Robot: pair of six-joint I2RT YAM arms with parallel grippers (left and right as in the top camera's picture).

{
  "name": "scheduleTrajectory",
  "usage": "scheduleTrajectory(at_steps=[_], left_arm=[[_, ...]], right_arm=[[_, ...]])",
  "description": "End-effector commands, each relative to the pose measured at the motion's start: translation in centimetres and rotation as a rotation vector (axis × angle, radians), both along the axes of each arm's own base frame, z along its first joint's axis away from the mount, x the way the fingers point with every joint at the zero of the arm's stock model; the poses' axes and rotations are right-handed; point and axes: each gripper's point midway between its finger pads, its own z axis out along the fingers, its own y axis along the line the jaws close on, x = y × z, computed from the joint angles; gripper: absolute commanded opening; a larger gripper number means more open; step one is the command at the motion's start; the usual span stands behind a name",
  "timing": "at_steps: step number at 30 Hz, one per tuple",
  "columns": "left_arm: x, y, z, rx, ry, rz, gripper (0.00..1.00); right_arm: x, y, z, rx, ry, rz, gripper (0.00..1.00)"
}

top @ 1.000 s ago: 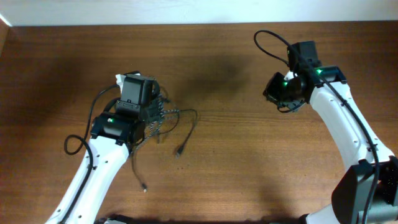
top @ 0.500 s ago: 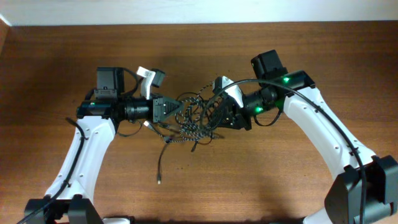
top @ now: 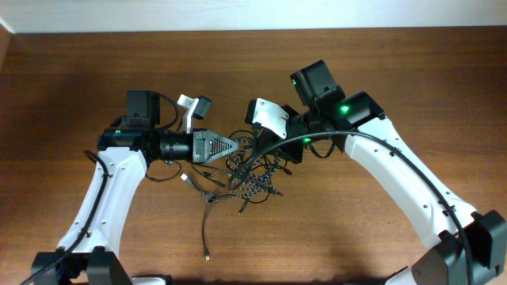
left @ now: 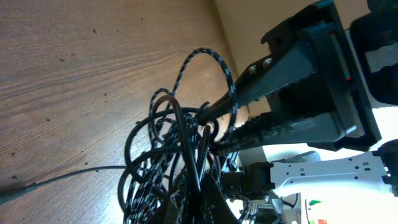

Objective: Untangle cables

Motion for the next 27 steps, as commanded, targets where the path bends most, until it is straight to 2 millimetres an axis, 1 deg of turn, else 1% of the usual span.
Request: scheduleTrajectory(at_steps=[1, 2, 3, 4, 5, 6, 7, 10, 11, 13, 14, 15, 17, 18, 19, 20, 21, 22, 24, 25, 26, 27], left_arm=[[-0.4, -0.5, 0.9, -0.055, 0.018, -0.022, 0.0], [-0.4, -0.5, 0.9, -0.055, 0.021, -0.022, 0.0], [-0.4, -0.5, 0.9, -0.054, 0.02, -0.022, 0.0], [-0.3, -0.4, 0.6, -0.038, 0.019, -0.016, 0.0], [0.0, -0.1, -0.2, 0.013, 0.019, 0.004, 0.0], [0.0, 0.0, -0.3, 0.017, 0.019, 0.006, 0.0], [0.0, 0.0, -0.3, 0.017, 0.019, 0.006, 0.0], [0.0, -0.1, -0.2, 0.012, 0.02, 0.004, 0.0], [-0.1, -0.2, 0.1, -0.01, 0.02, -0.004, 0.0], [-1.0, -1.0, 2.3, -0.14, 0.022, -0.056, 0.0], [-1.1, -1.0, 2.6, -0.158, 0.028, -0.063, 0.0], [-1.3, -1.0, 2.5, -0.158, 0.047, -0.061, 0.0], [-1.5, -1.0, 2.4, -0.159, 0.056, -0.061, 0.0], [-1.6, -1.0, 2.4, -0.159, 0.07, -0.06, 0.0], [-1.6, -1.0, 2.4, -0.159, 0.07, -0.06, 0.0], [-1.6, -1.0, 2.4, -0.16, 0.07, -0.06, 0.0], [-1.7, -1.1, 2.7, -0.174, 0.069, -0.065, 0.0], [-1.7, -1.1, 2.8, -0.183, 0.067, -0.07, 0.0], [-1.7, -1.1, 2.8, -0.182, 0.05, -0.074, 0.0], [-1.7, -1.1, 2.8, -0.182, 0.05, -0.075, 0.0], [-1.7, -1.1, 2.9, -0.185, 0.05, -0.075, 0.0], [-1.7, -1.1, 2.9, -0.184, 0.044, -0.077, 0.0]], right_arm=[[0.9, -0.2, -0.1, -0.058, -0.062, -0.03, 0.18], [1.6, -0.8, -0.5, -0.102, -0.084, -0.064, 0.18], [1.7, -1.1, -0.7, -0.12, -0.088, -0.072, 0.2], [1.3, -1.2, -0.6, -0.117, -0.077, -0.067, 0.25], [0.5, -0.9, 0.6, -0.079, -0.073, -0.05, 0.38], [0.4, -1.1, 1.7, -0.066, -0.1, -0.052, 0.41], [1.0, -1.8, 1.7, -0.105, -0.137, -0.083, 0.42], [1.5, -1.7, 1.8, -0.101, -0.157, -0.09, 0.42], [1.5, -1.6, 1.8, -0.102, -0.156, -0.089, 0.42], [1.5, -1.6, 1.8, -0.102, -0.157, -0.09, 0.41], [1.6, -1.6, 1.8, -0.1, -0.159, -0.09, 0.37], [1.9, -1.4, 2.0, -0.091, -0.174, -0.092, 0.33], [2.7, -1.2, 2.5, -0.071, -0.186, -0.135, 0.31], [3.4, -1.3, 2.6, -0.079, -0.204, -0.165, 0.28], [3.8, -1.5, 2.6, -0.09, -0.221, -0.181, 0.28], [4.2, -1.5, 2.4, -0.093, -0.221, -0.196, 0.28], [4.4, -1.3, 1.8, -0.098, -0.209, -0.191, 0.28], [4.4, -1.0, 1.2, -0.098, -0.196, -0.183, 0.28], [3.9, 0.6, 1.7, -0.056, -0.212, -0.143, 0.29], [3.8, 1.3, 1.5, -0.052, -0.215, -0.129, 0.29], [3.7, 2.0, 1.2, -0.049, -0.214, -0.114, 0.32], [3.2, 2.9, 1.6, -0.015, -0.214, -0.084, 0.35]])
